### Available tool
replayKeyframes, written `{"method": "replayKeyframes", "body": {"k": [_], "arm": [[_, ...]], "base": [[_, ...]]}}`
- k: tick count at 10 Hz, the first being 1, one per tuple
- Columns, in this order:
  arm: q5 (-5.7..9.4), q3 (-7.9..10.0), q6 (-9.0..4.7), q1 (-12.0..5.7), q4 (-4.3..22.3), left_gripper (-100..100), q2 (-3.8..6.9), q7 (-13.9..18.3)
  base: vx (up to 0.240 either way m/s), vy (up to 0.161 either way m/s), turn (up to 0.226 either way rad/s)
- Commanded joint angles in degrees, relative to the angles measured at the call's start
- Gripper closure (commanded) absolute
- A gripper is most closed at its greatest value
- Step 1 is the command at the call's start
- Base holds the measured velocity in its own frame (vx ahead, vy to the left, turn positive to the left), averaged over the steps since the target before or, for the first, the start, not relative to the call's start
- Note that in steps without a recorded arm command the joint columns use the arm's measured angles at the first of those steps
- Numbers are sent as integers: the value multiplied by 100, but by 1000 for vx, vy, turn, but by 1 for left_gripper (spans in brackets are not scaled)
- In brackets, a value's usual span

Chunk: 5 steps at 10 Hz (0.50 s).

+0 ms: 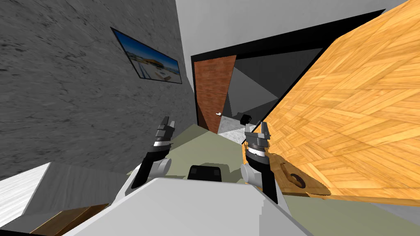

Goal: Pull the door open

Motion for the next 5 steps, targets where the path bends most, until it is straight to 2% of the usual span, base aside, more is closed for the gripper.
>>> {"method": "replayKeyframes", "body": {"k": [1, 5], "arm": [[24, -8, -72, -58, 211, -100, 57, 38], [79, -27, -230, -186, 679, -100, 172, 121]], "base": [[87, -49, -88], [142, -43, -77]]}}
